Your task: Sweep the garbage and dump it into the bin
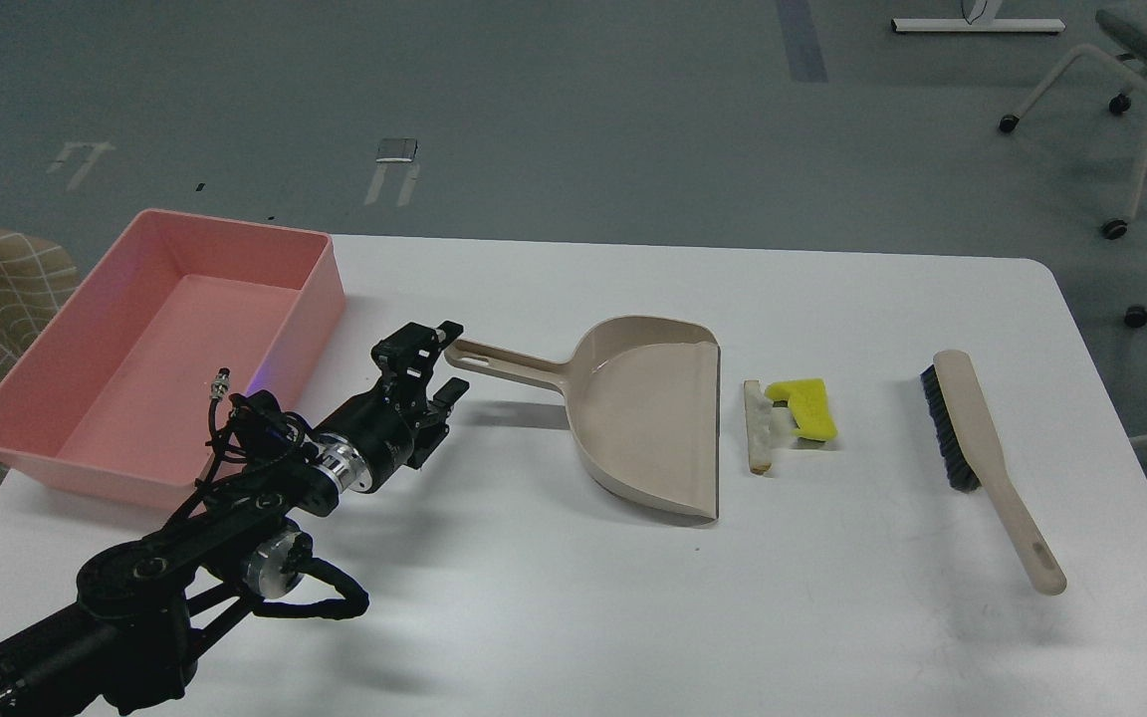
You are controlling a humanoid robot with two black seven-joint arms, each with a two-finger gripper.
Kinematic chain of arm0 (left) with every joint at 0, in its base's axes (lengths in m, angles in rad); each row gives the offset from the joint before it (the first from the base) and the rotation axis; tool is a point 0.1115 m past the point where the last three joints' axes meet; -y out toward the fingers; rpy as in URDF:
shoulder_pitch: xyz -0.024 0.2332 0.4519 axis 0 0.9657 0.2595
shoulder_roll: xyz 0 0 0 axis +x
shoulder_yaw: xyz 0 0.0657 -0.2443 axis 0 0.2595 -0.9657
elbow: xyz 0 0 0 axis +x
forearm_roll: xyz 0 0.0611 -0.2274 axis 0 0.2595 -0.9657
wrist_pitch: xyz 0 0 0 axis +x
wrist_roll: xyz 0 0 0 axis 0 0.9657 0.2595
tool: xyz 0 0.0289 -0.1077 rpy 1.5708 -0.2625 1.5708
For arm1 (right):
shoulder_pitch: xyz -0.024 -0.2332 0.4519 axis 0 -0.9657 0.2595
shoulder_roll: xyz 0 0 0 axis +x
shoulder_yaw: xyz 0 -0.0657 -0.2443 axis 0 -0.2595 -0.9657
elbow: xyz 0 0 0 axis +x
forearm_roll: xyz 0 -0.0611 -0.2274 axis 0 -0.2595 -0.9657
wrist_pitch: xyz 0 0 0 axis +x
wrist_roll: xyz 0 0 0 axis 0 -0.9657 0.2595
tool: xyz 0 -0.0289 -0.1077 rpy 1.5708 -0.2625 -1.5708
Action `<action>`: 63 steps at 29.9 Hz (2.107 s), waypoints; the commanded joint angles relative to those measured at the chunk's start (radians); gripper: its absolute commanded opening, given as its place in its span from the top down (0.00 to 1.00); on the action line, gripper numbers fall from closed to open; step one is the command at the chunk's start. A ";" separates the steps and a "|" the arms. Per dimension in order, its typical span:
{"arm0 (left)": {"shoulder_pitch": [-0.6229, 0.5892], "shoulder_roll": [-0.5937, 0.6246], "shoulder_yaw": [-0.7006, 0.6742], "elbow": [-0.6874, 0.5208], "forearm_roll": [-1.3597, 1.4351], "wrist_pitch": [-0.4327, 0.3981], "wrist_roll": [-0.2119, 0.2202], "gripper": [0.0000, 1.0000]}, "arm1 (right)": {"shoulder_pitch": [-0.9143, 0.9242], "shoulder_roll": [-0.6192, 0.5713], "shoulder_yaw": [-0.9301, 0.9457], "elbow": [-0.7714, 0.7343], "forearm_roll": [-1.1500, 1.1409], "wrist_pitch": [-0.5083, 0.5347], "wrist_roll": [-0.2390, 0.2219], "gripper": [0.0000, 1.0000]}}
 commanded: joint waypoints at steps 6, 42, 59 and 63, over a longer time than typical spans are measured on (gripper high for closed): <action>-0.033 -0.003 0.002 0.011 0.000 0.002 -0.007 0.33 | -0.007 0.001 0.001 0.002 -0.001 0.000 0.000 0.00; -0.068 -0.118 0.011 0.146 0.001 0.005 -0.131 0.63 | -0.013 0.011 0.014 0.003 0.000 0.000 0.000 0.00; -0.071 -0.126 0.013 0.169 0.003 0.010 -0.153 0.92 | -0.031 0.009 0.015 0.031 0.000 -0.002 0.000 0.00; -0.073 -0.126 0.013 0.169 0.011 0.013 -0.159 0.92 | -0.038 0.009 0.015 0.032 -0.001 -0.002 0.000 0.00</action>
